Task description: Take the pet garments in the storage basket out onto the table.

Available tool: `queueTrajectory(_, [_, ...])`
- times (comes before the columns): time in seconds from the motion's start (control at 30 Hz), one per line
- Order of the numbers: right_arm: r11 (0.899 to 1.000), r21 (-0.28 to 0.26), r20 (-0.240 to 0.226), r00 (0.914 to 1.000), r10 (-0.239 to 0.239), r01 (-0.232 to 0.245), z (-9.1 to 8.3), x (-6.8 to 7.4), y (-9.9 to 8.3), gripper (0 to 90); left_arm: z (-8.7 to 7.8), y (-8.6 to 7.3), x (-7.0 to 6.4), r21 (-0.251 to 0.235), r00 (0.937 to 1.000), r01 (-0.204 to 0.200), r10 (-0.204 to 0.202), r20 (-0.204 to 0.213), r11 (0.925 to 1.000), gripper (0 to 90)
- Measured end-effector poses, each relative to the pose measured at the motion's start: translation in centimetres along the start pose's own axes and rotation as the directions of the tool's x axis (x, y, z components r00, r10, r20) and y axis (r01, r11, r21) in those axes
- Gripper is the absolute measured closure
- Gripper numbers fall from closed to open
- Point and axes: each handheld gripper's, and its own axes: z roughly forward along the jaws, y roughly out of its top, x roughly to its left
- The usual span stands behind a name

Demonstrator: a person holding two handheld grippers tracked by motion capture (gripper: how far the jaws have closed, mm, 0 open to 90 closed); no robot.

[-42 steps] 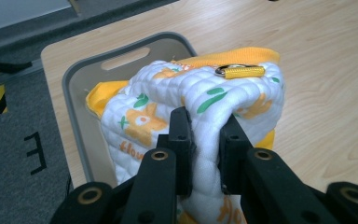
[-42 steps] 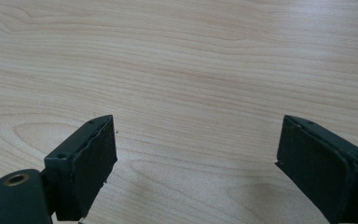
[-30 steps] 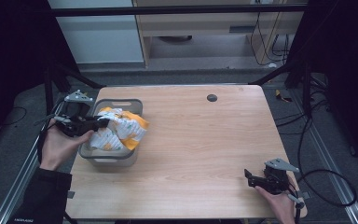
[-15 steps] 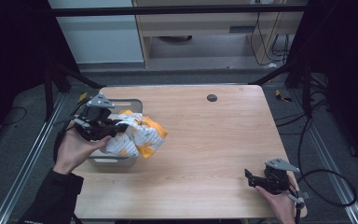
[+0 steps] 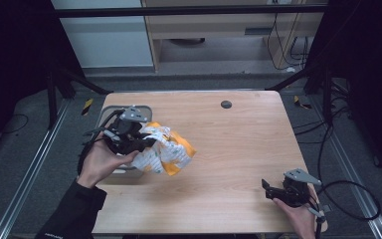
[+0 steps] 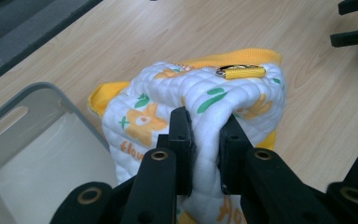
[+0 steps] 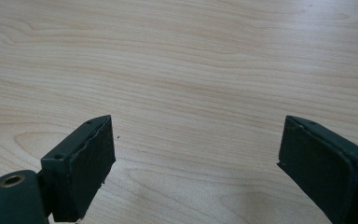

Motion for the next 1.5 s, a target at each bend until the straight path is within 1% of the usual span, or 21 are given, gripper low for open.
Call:
queueTrajectory(0.03, [1.0,-0.001,0.001,1.0,-0.002,0.002,0.0,0.0,0.0,10.5,0.2,0.1,-0.2,0.003,0.9999,-0.01,0.009,0.008,1.0,78.5])
queueTrajectory(0.1, [1.0,-0.003,0.003,1.0,-0.003,0.003,0.0,0.0,0.0,10.5,0.7,0.4,-0.7,0.001,0.9996,-0.016,0.016,0.023,0.9999,78.4])
queueTrajectory(0.17, [1.0,-0.006,0.005,1.0,-0.007,0.007,0.0,-0.1,0.0,10.5,1.4,0.7,-1.2,0.013,0.9988,-0.033,0.033,0.036,0.9994,78.5])
queueTrajectory(0.2, [1.0,-0.007,0.003,1.0,-0.006,0.006,0.0,-0.1,0.0,10.5,1.6,0.8,-1.3,0.019,0.9985,-0.041,0.04,0.037,0.999,78.5])
queueTrajectory(0.27, [1.0,-0.008,0.005,1.0,-0.006,0.006,0.0,-0.1,0.0,10.6,2.6,1.1,-1.9,0.041,0.997,-0.068,0.067,0.04,0.9968,78.5])
queueTrajectory(0.33, [1.0,-0.008,0.005,1.0,-0.008,0.008,0.0,-0.1,0.0,10.6,3.2,1.3,-2.4,0.052,0.9957,-0.081,0.078,0.05,0.9954,78.5])
queueTrajectory(0.37, [1.0,-0.008,0.005,1.0,-0.008,0.008,0.0,-0.1,0.0,10.5,3.2,1.3,-2.4,0.052,0.9957,-0.081,0.078,0.05,0.9954,78.5])
queueTrajectory(0.43, [1.0,-0.007,0.006,0.9999,-0.009,0.009,0.0,-0.1,0.0,10.6,4.0,1.5,-2.9,0.062,0.9937,-0.097,0.093,0.062,0.9933,78.5])
queueTrajectory(0.5, [1.0,-0.008,0.006,0.9999,-0.011,0.011,0.0,-0.1,0.0,10.6,4.7,1.7,-3.4,0.071,0.9923,-0.111,0.107,0.063,0.9913,78.5])
queueTrajectory(0.73, [1.0,-0.016,0.01,0.9999,-0.009,0.009,-0.1,-0.1,0.1,10.5,7.1,2.2,-4.8,0.088,0.987,-0.135,0.127,0.099,0.9869,78.4])
queueTrajectory(0.77, [1.0,-0.021,0.012,0.9999,-0.012,0.012,-0.1,-0.2,0.1,10.5,7.4,2.3,-5.0,0.097,0.9853,-0.147,0.138,0.102,0.9843,78.4])
queueTrajectory(0.8, [1.0,-0.025,0.015,0.9998,-0.013,0.013,-0.2,-0.2,0.1,10.5,7.7,2.3,-5.1,0.098,0.9846,-0.152,0.142,0.102,0.9836,78.4])
queueTrajectory(0.9, [0.999,-0.034,0.016,0.9998,-0.013,0.013,-0.2,-0.2,0.1,10.5,8.4,2.5,-5.5,0.09,0.9834,-0.151,0.14,0.116,0.9845,78.4])
queueTrajectory(0.93, [0.999,-0.039,0.017,0.9998,-0.014,0.014,-0.3,-0.2,0.1,10.4,8.8,2.5,-5.6,0.096,0.9818,-0.157,0.145,0.123,0.983,78.4])
queueTrajectory(0.97, [0.999,-0.039,0.017,0.9998,-0.014,0.014,-0.3,-0.2,0.1,10.4,8.8,2.5,-5.6,0.096,0.9818,-0.157,0.145,0.123,0.983,78.4])
queueTrajectory(1.2, [0.999,-0.05,0.022,0.9997,-0.006,0.008,-0.3,-0.3,0.2,10.4,10.8,2.5,-6.4,0.117,0.9775,-0.174,0.158,0.14,0.9777,78.4])
queueTrajectory(1.4, [0.999,-0.052,0.024,0.9997,-0.004,0.005,-0.4,-0.4,0.2,10.4,12.3,2.6,-7.2,0.131,0.972,-0.19,0.167,0.165,0.973,78.4])
queueTrajectory(1.5, [0.999,-0.051,0.024,0.9997,0.0,0.002,-0.4,-0.4,0.2,10.5,13.0,2.6,-7.6,0.144,0.9698,-0.203,0.179,0.166,0.9686,78.4])
